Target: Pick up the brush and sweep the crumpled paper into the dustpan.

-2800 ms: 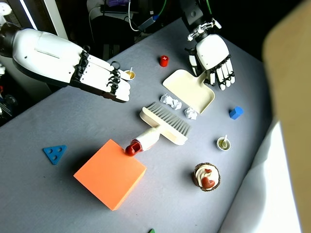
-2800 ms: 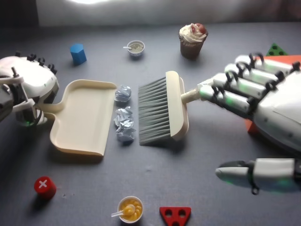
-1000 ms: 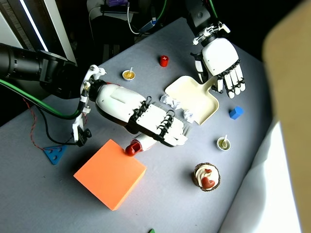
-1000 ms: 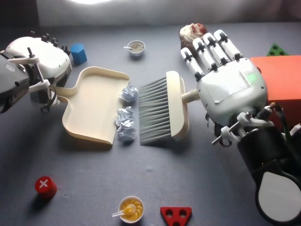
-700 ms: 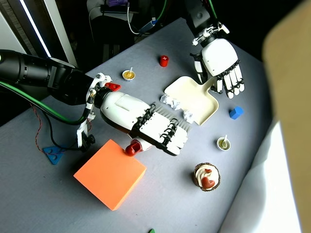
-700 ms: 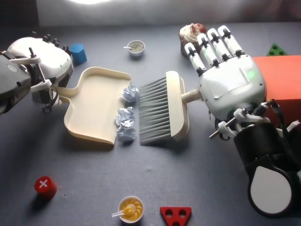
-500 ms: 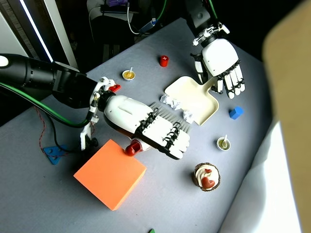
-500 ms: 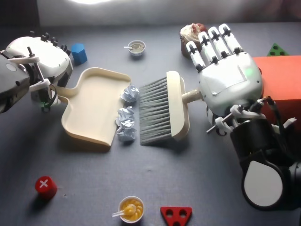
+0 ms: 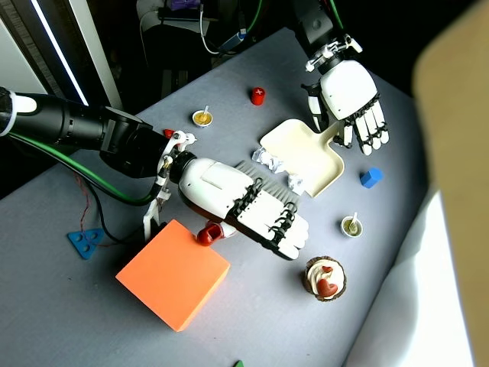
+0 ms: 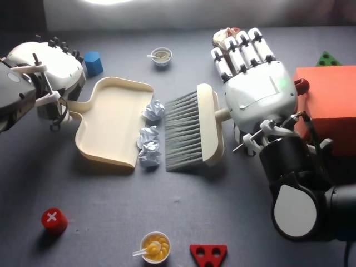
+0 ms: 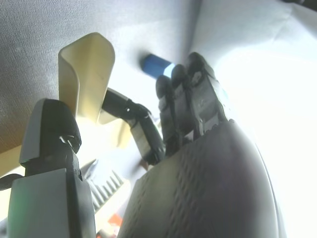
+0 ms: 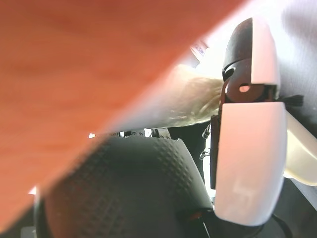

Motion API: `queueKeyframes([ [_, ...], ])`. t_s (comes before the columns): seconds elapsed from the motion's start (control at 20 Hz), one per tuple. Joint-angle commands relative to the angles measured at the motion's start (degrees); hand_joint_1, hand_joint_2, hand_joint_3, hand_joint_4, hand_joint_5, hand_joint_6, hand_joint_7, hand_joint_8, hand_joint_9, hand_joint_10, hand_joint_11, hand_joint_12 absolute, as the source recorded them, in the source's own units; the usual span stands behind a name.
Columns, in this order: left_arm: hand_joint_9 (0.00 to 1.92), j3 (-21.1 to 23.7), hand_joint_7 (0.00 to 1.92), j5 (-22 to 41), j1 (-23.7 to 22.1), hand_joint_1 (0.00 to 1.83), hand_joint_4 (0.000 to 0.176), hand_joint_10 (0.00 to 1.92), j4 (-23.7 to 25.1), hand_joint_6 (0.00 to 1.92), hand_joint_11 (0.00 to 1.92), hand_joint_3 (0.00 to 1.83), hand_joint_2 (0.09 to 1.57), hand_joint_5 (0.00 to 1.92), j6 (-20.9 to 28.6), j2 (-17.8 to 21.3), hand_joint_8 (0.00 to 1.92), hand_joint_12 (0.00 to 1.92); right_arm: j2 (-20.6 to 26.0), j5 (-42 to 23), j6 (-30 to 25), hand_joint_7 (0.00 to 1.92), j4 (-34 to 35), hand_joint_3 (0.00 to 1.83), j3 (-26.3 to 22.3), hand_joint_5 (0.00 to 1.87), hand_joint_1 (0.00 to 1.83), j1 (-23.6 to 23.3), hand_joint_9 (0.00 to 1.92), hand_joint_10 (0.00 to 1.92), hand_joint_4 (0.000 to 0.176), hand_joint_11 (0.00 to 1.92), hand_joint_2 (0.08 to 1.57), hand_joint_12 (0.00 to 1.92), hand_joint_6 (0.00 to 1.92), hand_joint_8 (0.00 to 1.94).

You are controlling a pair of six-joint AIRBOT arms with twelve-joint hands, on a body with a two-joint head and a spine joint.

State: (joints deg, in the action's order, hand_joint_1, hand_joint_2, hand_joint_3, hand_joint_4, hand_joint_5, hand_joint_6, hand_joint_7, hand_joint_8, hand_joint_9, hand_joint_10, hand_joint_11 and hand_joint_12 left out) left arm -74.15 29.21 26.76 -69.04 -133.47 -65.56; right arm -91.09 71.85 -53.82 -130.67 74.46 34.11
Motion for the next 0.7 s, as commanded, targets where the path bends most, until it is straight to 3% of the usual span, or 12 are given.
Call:
queueKeyframes([
  [0.0, 0.22, -0.3, 0.31, 4.3, -0.6, 1.01, 0.086, 0.0, 2.4, 1.13, 0.2, 0.0, 1.16, 0.89, -0.3, 0.2, 0.01, 0.0, 0.0, 5.2, 0.1, 0.11, -4.2, 0.0, 0.5, 0.15, 1.08, -0.7, 0.11, 0.01, 0.0, 0.15, 0.9, 0.02, 0.0, 0.01],
  [0.15, 0.23, -0.3, 0.33, 4.4, -0.6, 1.02, 0.084, 0.0, 2.4, 1.11, 0.19, 0.0, 1.16, 0.9, -0.3, 0.1, 0.01, 0.0, -0.4, 5.2, 0.1, 0.26, -3.9, 0.0, 0.9, 0.29, 1.05, -0.6, 0.23, 0.01, 0.0, 0.22, 0.9, 0.03, 0.01, 0.01],
  [0.2, 0.22, -0.3, 0.32, 4.4, -0.6, 1.0, 0.112, 0.0, 2.4, 1.13, 0.19, 0.0, 1.16, 0.89, -0.3, 0.1, 0.0, 0.0, -0.4, 5.2, 0.1, 0.29, -3.9, 0.0, 0.9, 0.32, 1.06, -0.5, 0.26, 0.02, 0.0, 0.24, 0.89, 0.03, 0.02, 0.02],
  [0.3, 0.22, -0.3, 0.3, 4.5, -0.6, 1.03, 0.057, 0.0, 2.5, 1.11, 0.19, 0.0, 1.16, 0.9, -0.3, -0.1, 0.0, 0.0, -0.4, 5.1, 0.1, 0.4, -3.9, 0.0, 1.0, 0.4, 1.07, -0.2, 0.4, 0.01, 0.0, 0.36, 0.93, 0.06, 0.01, 0.01],
  [0.35, 0.21, -0.3, 0.29, 4.5, -0.6, 1.01, 0.085, 0.0, 2.5, 1.15, 0.18, 0.0, 1.17, 0.87, -0.3, -0.1, 0.0, 0.0, -0.4, 5.1, 0.1, 0.44, -3.9, 0.0, 1.0, 0.43, 1.04, -0.2, 0.47, 0.01, 0.0, 0.41, 0.99, 0.07, 0.0, 0.01],
  [0.45, 0.22, -0.3, 0.31, 4.6, -0.8, 1.0, 0.111, 0.0, 2.5, 1.13, 0.17, 0.0, 1.16, 0.88, -0.3, -0.2, 0.0, 0.0, -0.6, 5.1, 0.1, 0.74, -3.9, 0.0, 1.0, 0.65, 1.06, 0.1, 0.74, 0.03, 0.0, 0.6, 1.01, 0.14, 0.01, 0.02],
  [0.5, 0.21, -0.3, 0.3, 4.7, -0.9, 1.01, 0.087, 0.0, 2.5, 1.12, 0.17, 0.0, 1.16, 0.89, -0.3, -0.3, 0.0, 0.0, -0.6, 5.1, 0.0, 0.9, -3.9, 0.0, 1.1, 0.8, 1.08, 0.1, 0.88, 0.02, 0.0, 0.68, 1.02, 0.32, 0.03, 0.02],
  [0.55, 0.21, -0.3, 0.31, 4.7, -1.0, 1.03, 0.07, 0.0, 2.5, 1.1, 0.17, 0.0, 1.16, 0.9, -0.3, -0.4, 0.0, 0.0, -0.6, 5.1, 0.0, 1.02, -3.9, 0.0, 1.3, 1.03, 1.14, 0.1, 1.02, 0.03, 0.0, 0.72, 1.05, 0.56, 0.62, 0.01],
  [0.6, 0.22, -0.3, 0.31, 4.8, -1.0, 1.01, 0.086, 0.0, 2.5, 1.13, 0.17, 0.0, 1.16, 0.89, -0.3, -0.4, 0.0, 0.01, -0.6, 5.2, 0.0, 1.16, -3.9, 0.03, 1.3, 1.05, 1.13, 0.1, 1.0, 1.35, 0.0, 0.82, 1.08, 1.64, 0.8, 1.05],
  [0.65, 0.22, -0.3, 0.31, 4.9, -1.1, 1.01, 0.102, 0.0, 2.5, 1.13, 0.17, 0.0, 1.16, 0.89, -0.3, -0.5, 0.0, 0.01, -0.5, 5.2, 0.0, 0.96, -4.0, 0.01, 1.2, 1.01, 1.11, 0.1, 0.91, 1.81, 0.0, 0.85, 1.01, 1.87, 0.88, 1.68],
])
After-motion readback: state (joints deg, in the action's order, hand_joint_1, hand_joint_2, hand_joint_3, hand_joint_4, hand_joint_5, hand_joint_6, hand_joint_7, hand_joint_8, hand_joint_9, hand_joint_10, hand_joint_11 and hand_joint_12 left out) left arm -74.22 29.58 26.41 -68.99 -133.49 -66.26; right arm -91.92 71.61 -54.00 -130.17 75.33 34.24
